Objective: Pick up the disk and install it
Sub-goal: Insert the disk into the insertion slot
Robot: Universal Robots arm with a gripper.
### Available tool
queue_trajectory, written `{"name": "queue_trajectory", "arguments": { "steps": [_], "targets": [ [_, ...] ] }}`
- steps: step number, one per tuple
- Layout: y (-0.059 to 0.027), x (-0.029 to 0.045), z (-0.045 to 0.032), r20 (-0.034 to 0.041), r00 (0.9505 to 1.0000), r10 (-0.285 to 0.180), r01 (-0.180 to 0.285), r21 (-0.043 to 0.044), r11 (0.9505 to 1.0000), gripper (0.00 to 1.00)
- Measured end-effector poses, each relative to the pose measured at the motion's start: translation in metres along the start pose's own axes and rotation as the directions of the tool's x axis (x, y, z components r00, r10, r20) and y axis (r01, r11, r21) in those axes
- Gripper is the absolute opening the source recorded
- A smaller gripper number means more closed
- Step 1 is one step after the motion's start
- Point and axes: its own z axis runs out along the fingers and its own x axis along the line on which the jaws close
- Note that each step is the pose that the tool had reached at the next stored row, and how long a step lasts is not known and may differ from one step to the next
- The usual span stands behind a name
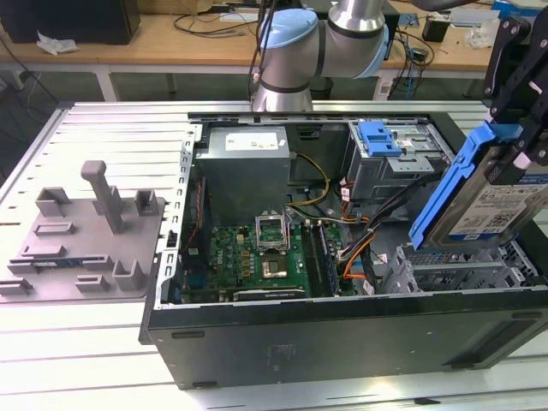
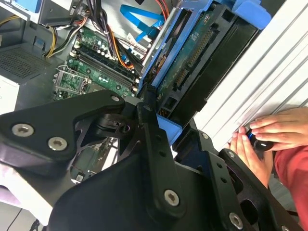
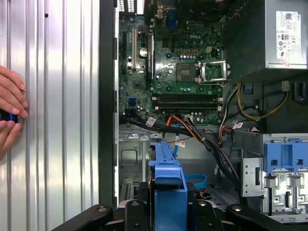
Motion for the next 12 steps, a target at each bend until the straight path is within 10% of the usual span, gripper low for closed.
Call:
{"name": "queue_trajectory", "arguments": {
  "steps": [12],
  "targets": [
    [-0.0004,0.0007,0.0054,0.0001,1.0000,0.007,-0.007,0.0005,1.0000,0.36]
  ]
}}
